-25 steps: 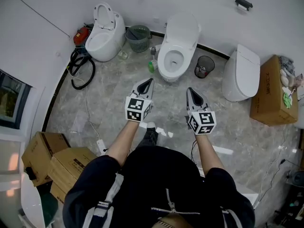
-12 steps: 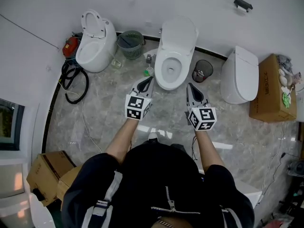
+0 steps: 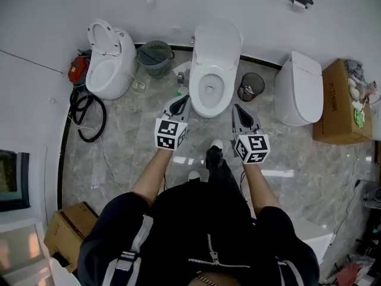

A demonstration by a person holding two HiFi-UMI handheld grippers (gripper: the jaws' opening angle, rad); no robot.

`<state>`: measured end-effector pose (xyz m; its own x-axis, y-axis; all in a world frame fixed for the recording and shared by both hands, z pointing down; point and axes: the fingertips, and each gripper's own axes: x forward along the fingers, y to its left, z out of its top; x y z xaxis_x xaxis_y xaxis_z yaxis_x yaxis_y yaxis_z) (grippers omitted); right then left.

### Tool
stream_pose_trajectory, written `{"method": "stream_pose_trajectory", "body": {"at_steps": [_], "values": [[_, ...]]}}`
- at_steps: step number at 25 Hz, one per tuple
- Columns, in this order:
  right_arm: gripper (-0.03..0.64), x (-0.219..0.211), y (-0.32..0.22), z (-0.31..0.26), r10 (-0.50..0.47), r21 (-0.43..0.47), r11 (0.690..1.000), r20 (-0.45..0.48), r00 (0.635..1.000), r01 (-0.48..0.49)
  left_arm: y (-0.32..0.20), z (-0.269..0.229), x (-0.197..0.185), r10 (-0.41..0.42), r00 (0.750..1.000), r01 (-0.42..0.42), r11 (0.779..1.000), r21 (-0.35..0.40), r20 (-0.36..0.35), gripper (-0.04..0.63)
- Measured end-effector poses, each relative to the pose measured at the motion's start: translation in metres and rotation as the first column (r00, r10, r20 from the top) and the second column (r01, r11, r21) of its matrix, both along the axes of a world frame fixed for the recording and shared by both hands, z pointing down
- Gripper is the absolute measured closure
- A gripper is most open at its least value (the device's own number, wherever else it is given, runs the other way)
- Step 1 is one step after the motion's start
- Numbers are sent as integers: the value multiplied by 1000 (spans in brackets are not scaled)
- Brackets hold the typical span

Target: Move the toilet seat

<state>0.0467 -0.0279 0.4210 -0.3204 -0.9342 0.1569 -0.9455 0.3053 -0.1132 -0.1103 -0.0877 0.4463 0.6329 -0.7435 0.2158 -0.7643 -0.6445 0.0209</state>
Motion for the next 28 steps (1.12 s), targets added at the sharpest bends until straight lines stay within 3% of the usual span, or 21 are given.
{"method": "stream_pose_trajectory", "body": {"at_steps": [19,28], "values": [[614,78,-233,1,-79,-7,997,29,996,79,-219,-7,75,-81,996,81,997,-4,20,589],[614,94,-291,17,-86,-41,995,46,995,88,-273,-4,86,-83,996,83,996,-22,30,589]]}}
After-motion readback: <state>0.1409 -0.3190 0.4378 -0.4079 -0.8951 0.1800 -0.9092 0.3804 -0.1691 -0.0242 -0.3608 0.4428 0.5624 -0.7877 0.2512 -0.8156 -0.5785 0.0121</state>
